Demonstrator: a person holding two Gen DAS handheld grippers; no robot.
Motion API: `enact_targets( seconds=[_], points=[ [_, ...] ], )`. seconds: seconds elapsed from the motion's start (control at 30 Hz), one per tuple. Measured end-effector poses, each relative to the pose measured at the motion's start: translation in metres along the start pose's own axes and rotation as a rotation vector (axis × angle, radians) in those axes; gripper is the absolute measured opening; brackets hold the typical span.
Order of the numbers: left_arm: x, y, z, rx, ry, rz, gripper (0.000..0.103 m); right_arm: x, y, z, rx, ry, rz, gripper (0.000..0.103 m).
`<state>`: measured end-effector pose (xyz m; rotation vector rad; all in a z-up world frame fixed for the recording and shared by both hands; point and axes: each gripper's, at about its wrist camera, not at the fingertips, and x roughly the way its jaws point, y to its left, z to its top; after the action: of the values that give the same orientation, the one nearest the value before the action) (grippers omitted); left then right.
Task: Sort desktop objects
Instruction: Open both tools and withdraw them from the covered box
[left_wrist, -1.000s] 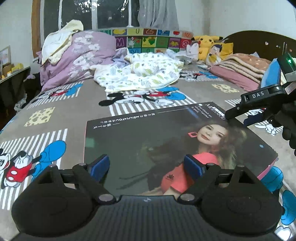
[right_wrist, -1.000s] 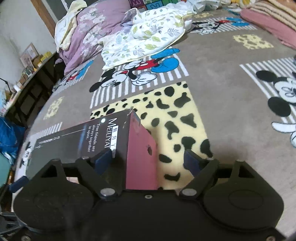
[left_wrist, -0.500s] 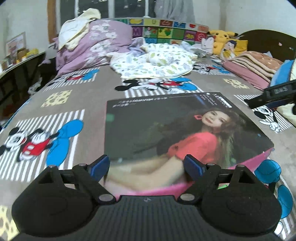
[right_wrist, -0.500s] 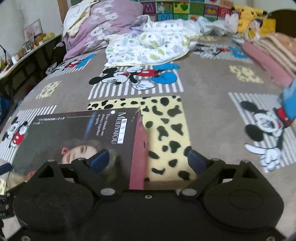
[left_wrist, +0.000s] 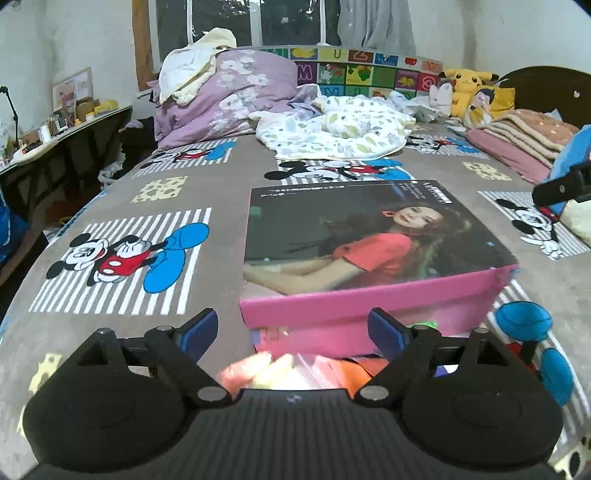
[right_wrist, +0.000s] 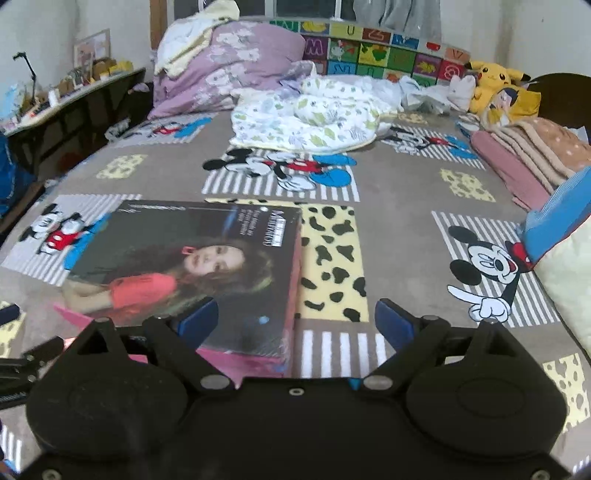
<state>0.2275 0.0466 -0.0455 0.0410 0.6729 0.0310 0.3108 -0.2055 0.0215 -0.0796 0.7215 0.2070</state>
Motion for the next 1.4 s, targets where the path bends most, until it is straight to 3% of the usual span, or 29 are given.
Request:
enact_targets(
  seconds=[0.73, 1.0, 1.4],
  points=[
    [-0.101, -0.015, -0.04, -0.109, -0.099, -0.007, 0.088, -0.094, 0.047, -0.068, -0.012, -0.094, 0.089, 0.094],
    [-0.129, -0.026, -0.057, -0.095, -0.121, 0.009, 0.088, -0.114, 0.048, -0.105, 0.023, -0.072, 0.105, 0.095],
    [-0.171, -0.034, -0.071, -0.056, -0.158, 0.005, 0.088, -0.148, 0.052, -0.144, 0.07, -0.117, 0.11, 0.095]
  ],
)
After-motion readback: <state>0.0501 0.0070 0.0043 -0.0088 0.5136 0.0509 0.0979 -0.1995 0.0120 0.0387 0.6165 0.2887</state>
